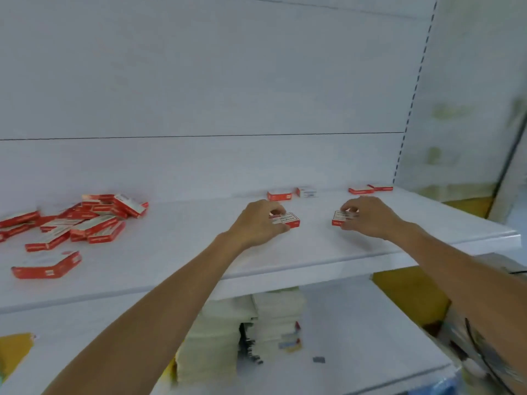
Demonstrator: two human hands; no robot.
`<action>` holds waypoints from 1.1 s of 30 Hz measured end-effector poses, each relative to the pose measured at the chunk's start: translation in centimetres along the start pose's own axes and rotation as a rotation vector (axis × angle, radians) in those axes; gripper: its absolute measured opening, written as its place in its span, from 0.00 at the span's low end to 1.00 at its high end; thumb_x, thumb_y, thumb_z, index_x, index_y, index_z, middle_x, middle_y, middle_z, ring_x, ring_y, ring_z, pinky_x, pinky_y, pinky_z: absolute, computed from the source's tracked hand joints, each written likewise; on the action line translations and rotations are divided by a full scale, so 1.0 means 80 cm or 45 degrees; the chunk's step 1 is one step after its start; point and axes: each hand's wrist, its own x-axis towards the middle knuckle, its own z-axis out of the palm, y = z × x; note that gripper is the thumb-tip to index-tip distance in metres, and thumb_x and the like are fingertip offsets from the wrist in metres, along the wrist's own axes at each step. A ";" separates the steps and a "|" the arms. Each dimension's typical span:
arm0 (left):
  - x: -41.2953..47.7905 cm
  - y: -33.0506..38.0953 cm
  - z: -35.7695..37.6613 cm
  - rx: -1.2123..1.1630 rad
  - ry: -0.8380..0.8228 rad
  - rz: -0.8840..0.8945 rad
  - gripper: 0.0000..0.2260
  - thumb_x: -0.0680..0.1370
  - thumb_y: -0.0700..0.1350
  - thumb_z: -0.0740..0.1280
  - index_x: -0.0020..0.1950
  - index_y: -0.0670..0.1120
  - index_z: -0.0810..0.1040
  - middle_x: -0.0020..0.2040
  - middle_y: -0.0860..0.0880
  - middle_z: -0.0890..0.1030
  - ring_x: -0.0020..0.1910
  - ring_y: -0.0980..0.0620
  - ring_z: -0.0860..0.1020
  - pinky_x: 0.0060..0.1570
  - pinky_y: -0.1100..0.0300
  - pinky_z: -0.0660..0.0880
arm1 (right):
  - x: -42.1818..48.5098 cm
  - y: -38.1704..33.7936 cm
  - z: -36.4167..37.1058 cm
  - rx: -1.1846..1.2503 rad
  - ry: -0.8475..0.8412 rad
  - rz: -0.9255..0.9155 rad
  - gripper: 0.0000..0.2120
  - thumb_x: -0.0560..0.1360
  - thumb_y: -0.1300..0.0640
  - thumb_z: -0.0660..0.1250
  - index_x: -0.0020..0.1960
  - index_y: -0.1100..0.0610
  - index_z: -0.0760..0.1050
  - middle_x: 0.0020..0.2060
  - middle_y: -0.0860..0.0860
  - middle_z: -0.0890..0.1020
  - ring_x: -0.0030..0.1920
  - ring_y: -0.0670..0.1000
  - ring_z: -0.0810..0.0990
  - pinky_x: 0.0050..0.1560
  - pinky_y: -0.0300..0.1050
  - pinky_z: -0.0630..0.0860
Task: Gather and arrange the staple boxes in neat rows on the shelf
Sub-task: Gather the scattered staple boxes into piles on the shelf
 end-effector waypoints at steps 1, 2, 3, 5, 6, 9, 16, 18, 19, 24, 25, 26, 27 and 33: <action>0.013 0.018 0.019 -0.018 -0.020 0.019 0.16 0.73 0.47 0.69 0.60 0.45 0.76 0.60 0.48 0.77 0.57 0.51 0.75 0.56 0.61 0.70 | -0.004 0.027 -0.011 -0.030 -0.014 0.022 0.21 0.71 0.51 0.70 0.62 0.55 0.74 0.60 0.53 0.77 0.61 0.54 0.73 0.59 0.44 0.68; 0.026 0.036 0.037 -0.028 -0.039 0.039 0.16 0.74 0.47 0.69 0.60 0.46 0.76 0.60 0.48 0.77 0.57 0.52 0.75 0.56 0.61 0.70 | -0.008 0.053 -0.023 -0.055 -0.019 0.043 0.21 0.72 0.51 0.70 0.63 0.55 0.74 0.61 0.53 0.77 0.61 0.54 0.73 0.59 0.43 0.68; 0.038 0.052 0.055 -0.035 -0.052 0.056 0.16 0.74 0.47 0.69 0.60 0.46 0.76 0.60 0.48 0.77 0.57 0.52 0.75 0.56 0.61 0.69 | -0.010 0.079 -0.034 -0.069 -0.016 0.062 0.21 0.72 0.51 0.70 0.63 0.55 0.74 0.61 0.54 0.77 0.61 0.54 0.73 0.59 0.43 0.68; 0.063 0.081 0.088 -0.048 -0.060 0.084 0.16 0.74 0.48 0.69 0.60 0.46 0.76 0.60 0.49 0.77 0.57 0.52 0.74 0.56 0.62 0.69 | -0.013 0.127 -0.052 -0.053 0.006 0.108 0.21 0.72 0.52 0.70 0.63 0.56 0.74 0.60 0.55 0.77 0.60 0.54 0.74 0.58 0.43 0.68; 0.073 0.094 0.102 -0.053 -0.059 0.099 0.16 0.74 0.48 0.69 0.60 0.46 0.76 0.60 0.49 0.77 0.57 0.52 0.74 0.56 0.62 0.68 | -0.014 0.147 -0.058 -0.037 0.021 0.131 0.21 0.71 0.52 0.70 0.62 0.56 0.74 0.60 0.55 0.77 0.60 0.54 0.74 0.57 0.43 0.69; 0.101 0.121 0.138 -0.053 -0.090 0.129 0.15 0.74 0.48 0.69 0.59 0.47 0.76 0.59 0.49 0.77 0.57 0.51 0.75 0.57 0.61 0.69 | -0.012 0.196 -0.066 0.034 0.047 0.185 0.21 0.71 0.53 0.71 0.62 0.57 0.75 0.59 0.55 0.78 0.58 0.54 0.76 0.54 0.40 0.68; 0.164 0.149 0.163 -0.031 -0.092 0.167 0.15 0.74 0.48 0.69 0.59 0.47 0.76 0.59 0.48 0.77 0.57 0.51 0.75 0.56 0.62 0.69 | 0.022 0.245 -0.064 0.119 0.114 0.210 0.19 0.72 0.55 0.70 0.62 0.56 0.75 0.58 0.55 0.78 0.57 0.54 0.76 0.53 0.40 0.68; 0.180 0.145 0.164 -0.031 -0.081 0.172 0.14 0.74 0.48 0.69 0.58 0.47 0.77 0.58 0.48 0.78 0.56 0.52 0.75 0.52 0.64 0.67 | 0.034 0.250 -0.058 0.114 0.083 0.207 0.18 0.72 0.55 0.71 0.61 0.55 0.75 0.58 0.55 0.79 0.56 0.54 0.76 0.53 0.41 0.69; 0.187 0.141 0.164 -0.026 -0.083 0.168 0.13 0.74 0.48 0.69 0.57 0.47 0.77 0.58 0.48 0.78 0.55 0.52 0.75 0.51 0.64 0.67 | 0.040 0.252 -0.054 0.119 0.070 0.211 0.18 0.71 0.55 0.71 0.60 0.55 0.76 0.57 0.55 0.79 0.56 0.54 0.76 0.52 0.41 0.69; 0.215 0.131 0.184 -0.004 -0.039 0.146 0.13 0.74 0.49 0.67 0.57 0.47 0.77 0.56 0.47 0.77 0.55 0.50 0.75 0.50 0.61 0.68 | 0.075 0.266 -0.050 0.212 0.153 0.168 0.16 0.71 0.56 0.71 0.58 0.57 0.77 0.55 0.55 0.79 0.55 0.54 0.76 0.52 0.40 0.68; 0.216 0.132 0.190 0.041 -0.086 0.160 0.14 0.75 0.49 0.67 0.58 0.47 0.76 0.57 0.47 0.77 0.56 0.49 0.75 0.52 0.60 0.68 | 0.082 0.269 -0.045 0.196 0.124 0.148 0.16 0.71 0.56 0.71 0.58 0.56 0.77 0.54 0.55 0.80 0.54 0.53 0.76 0.52 0.40 0.68; 0.216 0.133 0.195 0.085 -0.134 0.177 0.15 0.75 0.50 0.67 0.59 0.47 0.76 0.58 0.47 0.76 0.57 0.49 0.74 0.53 0.60 0.68 | 0.088 0.272 -0.039 0.177 0.095 0.129 0.15 0.71 0.56 0.71 0.57 0.56 0.77 0.54 0.55 0.80 0.54 0.53 0.76 0.52 0.40 0.68; 0.219 0.135 0.198 0.114 -0.161 0.188 0.15 0.75 0.50 0.66 0.60 0.47 0.75 0.58 0.47 0.76 0.58 0.49 0.74 0.54 0.60 0.68 | 0.095 0.273 -0.036 0.172 0.076 0.114 0.15 0.71 0.56 0.71 0.57 0.55 0.77 0.53 0.55 0.80 0.53 0.53 0.76 0.52 0.40 0.68; 0.256 0.141 0.202 0.137 -0.092 0.141 0.14 0.76 0.48 0.66 0.60 0.45 0.75 0.58 0.44 0.75 0.59 0.47 0.73 0.58 0.55 0.70 | 0.149 0.290 -0.038 0.171 0.079 -0.016 0.15 0.70 0.56 0.72 0.56 0.56 0.78 0.52 0.56 0.80 0.52 0.54 0.77 0.49 0.39 0.68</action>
